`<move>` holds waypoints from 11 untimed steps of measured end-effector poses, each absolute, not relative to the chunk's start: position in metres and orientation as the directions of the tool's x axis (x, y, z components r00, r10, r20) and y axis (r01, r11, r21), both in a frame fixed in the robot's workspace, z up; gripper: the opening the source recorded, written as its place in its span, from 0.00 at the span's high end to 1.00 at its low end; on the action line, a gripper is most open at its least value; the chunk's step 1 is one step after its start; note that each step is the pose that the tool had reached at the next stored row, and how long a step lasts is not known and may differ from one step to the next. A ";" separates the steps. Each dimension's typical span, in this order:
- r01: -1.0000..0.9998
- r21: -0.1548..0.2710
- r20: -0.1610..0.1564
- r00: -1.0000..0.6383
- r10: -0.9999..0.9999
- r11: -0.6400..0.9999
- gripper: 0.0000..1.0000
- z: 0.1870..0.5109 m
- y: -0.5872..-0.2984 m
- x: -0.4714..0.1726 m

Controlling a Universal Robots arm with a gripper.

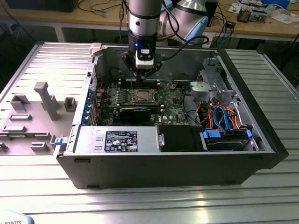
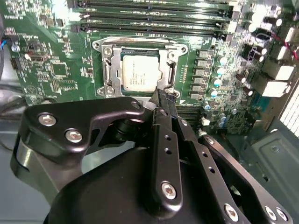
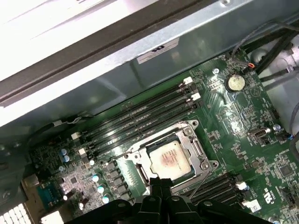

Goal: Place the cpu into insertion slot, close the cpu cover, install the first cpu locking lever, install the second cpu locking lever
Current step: 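Install the first cpu locking lever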

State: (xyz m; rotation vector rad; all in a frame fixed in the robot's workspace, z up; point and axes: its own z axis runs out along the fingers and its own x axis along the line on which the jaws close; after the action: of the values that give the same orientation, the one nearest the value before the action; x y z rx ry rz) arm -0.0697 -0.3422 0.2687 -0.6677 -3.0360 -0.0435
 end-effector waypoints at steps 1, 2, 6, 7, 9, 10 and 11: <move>0.386 0.020 0.038 -0.922 0.385 0.922 0.89 0.269 -0.342 -0.070; 0.368 0.020 0.038 -0.930 0.367 0.930 0.89 0.269 -0.342 -0.070; 0.295 0.020 0.038 -0.955 0.294 0.955 0.89 0.269 -0.342 -0.070; 0.276 0.020 0.038 -0.961 0.275 0.961 0.89 0.269 -0.342 -0.070; 0.241 0.020 0.038 -0.970 0.240 0.970 0.89 0.269 -0.342 -0.070; 0.221 0.020 0.038 -0.975 0.220 0.975 0.89 0.269 -0.342 -0.070; 0.218 0.020 0.038 -0.975 0.218 0.976 0.89 0.269 -0.342 -0.070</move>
State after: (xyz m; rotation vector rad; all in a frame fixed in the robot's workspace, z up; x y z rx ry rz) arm -0.0697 -0.3422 0.2687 -0.3408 -3.0871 -0.0377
